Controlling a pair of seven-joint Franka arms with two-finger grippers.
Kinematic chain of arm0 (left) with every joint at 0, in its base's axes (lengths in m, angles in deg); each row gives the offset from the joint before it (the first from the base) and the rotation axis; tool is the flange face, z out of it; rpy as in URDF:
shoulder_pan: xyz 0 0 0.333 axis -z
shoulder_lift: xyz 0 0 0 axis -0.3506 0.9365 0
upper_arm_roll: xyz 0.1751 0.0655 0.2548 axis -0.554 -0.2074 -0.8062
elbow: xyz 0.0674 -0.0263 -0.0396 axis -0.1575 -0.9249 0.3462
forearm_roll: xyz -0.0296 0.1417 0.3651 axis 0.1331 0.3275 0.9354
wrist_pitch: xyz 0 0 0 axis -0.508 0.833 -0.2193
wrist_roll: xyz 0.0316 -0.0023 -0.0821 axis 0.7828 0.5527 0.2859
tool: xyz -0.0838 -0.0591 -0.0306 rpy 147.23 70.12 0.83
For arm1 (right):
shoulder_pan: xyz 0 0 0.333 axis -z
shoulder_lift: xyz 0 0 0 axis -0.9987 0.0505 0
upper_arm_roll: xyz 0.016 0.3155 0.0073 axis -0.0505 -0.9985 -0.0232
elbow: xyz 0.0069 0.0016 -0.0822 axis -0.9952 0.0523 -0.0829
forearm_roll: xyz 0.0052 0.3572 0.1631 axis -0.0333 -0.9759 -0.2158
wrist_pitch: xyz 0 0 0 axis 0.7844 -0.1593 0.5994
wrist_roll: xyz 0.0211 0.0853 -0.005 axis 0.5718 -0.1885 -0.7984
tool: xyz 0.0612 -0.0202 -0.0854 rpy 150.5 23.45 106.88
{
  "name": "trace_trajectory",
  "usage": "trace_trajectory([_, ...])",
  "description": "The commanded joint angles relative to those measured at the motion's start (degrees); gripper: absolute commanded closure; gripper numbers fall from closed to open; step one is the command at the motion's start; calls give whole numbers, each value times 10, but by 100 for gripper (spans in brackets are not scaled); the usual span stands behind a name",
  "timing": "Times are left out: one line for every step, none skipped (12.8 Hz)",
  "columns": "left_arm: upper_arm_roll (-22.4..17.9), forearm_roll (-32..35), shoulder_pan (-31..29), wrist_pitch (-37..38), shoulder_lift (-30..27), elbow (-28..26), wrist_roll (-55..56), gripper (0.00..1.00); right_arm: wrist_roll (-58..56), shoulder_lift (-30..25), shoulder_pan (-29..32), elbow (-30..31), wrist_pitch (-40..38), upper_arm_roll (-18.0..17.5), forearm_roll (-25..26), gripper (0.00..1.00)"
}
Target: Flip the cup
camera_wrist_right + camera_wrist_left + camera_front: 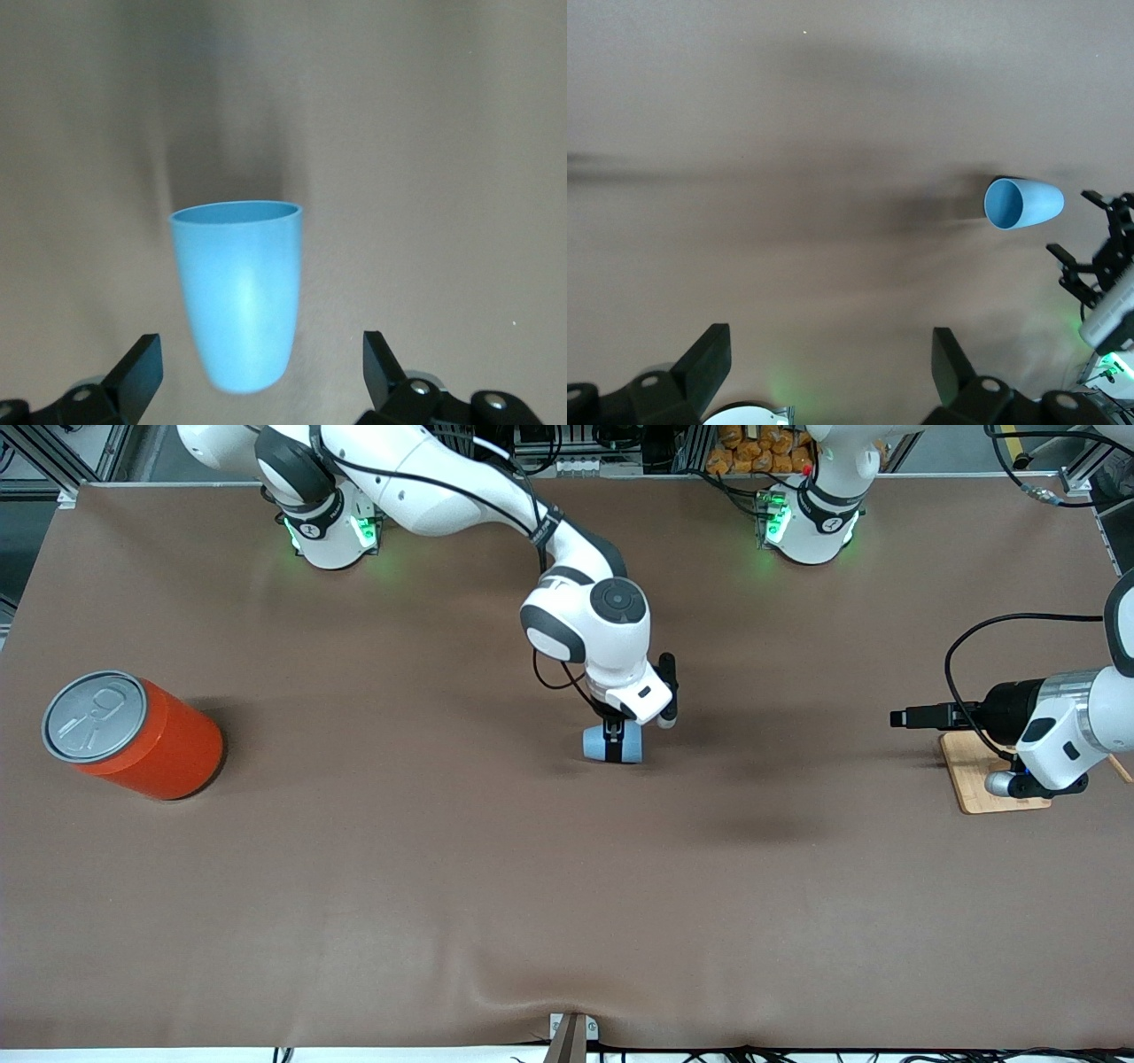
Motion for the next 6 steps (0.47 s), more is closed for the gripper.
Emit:
trace_trajectory([3, -35, 1, 8, 2, 1, 46, 0, 5, -62, 36, 12, -71, -33, 4, 0])
trace_trajectory([3, -61, 2, 8, 22, 1, 79, 0, 6, -88, 54, 12, -99, -35, 2, 0])
trace_trajectory([5, -66, 9, 8, 37, 1, 99, 0, 8, -110, 75, 12, -122, -39, -8, 0])
trace_trajectory([5, -67, 31, 8, 50, 0, 99, 0, 6, -115, 108, 11, -136, -46, -19, 0])
trace_trajectory([5, -66, 54, 6, 64, 0, 91, 0, 6, -121, 142, 11, -139, -67, -20, 0])
trace_trajectory([5, -65, 76, -2, 83, 0, 88, 0, 6, -131, 182, 11, -150, -82, -19, 0])
